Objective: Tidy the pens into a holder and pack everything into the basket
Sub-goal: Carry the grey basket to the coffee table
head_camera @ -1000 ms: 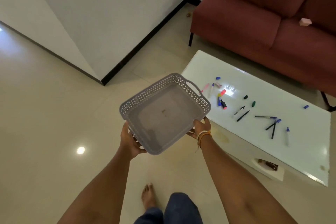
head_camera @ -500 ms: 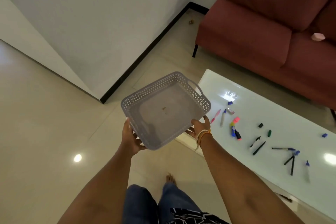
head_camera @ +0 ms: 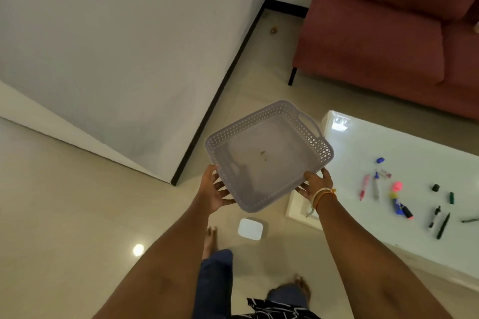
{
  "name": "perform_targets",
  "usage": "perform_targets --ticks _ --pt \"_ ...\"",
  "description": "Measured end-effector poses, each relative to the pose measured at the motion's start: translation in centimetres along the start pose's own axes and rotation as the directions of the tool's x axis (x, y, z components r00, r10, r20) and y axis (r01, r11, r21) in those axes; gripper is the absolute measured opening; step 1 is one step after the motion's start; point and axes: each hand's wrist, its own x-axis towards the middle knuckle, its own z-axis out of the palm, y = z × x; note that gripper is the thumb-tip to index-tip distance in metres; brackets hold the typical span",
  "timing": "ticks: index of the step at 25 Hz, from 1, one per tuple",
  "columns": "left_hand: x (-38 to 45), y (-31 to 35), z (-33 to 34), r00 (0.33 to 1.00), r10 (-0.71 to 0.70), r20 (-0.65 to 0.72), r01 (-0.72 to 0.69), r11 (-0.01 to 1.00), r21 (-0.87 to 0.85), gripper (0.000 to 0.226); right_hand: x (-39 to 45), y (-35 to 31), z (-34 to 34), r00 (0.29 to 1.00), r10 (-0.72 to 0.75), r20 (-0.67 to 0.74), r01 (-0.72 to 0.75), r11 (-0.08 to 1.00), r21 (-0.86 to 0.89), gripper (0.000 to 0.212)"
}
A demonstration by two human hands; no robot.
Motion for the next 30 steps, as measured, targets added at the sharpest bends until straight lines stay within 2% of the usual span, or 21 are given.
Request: perform_targets --ticks 6,9,12,14,17,20,24,27,30 --pt "3.0 11.8 -3.1 0.998 -0.002 0.064 -0.010 0.983 0.186 0.043 -1.4 0.7 9.9 0.999 0.007 -0.048 0.001 0.984 0.176 0.076" --pt "4.5 14.9 -2.3 0.994 -0.011 0.106 -0.020 0.958 0.287 0.033 -0.6 0.0 12.8 0.998 0.011 -0.060 0.004 0.970 0.242 0.078" --pt "6.4 17.3 -0.4 0.992 -0.075 0.104 0.023 0.899 0.438 0.042 1.0 -0.7 14.9 0.995 0.031 -0.092 0.000 0.948 0.318 0.082" --pt "8.4 18.6 1.4 0.992 -0.119 0.048 0.077 0.853 0.515 0.045 2.6 -1.8 15.9 0.992 0.045 -0.121 0.003 0.928 0.373 0.080" --pt "12.2 20.7 4.8 0.997 -0.063 -0.032 0.070 0.793 0.606 0.036 6.3 -3.1 17.4 0.982 0.125 -0.141 -0.044 0.881 0.470 0.072" --pt "16.9 22.3 9.7 0.993 0.013 -0.120 0.070 0.748 0.659 0.040 9.9 -4.5 18.0 0.952 0.242 -0.186 -0.111 0.841 0.529 0.066" --pt "22.4 22.8 16.4 0.983 0.020 -0.180 0.118 0.680 0.724 0.043 13.4 -6.4 16.7 0.901 0.384 -0.203 -0.197 0.778 0.596 0.051" --pt "25.7 21.9 21.6 0.985 0.058 -0.164 0.088 0.649 0.755 0.044 16.3 -6.0 15.3 0.857 0.473 -0.206 -0.158 0.621 0.768 0.061" --pt "28.6 20.3 27.2 0.991 0.079 -0.112 0.043 0.597 0.801 0.042 18.7 -5.9 13.6 0.829 0.524 -0.196 -0.115 0.502 0.857 0.061"
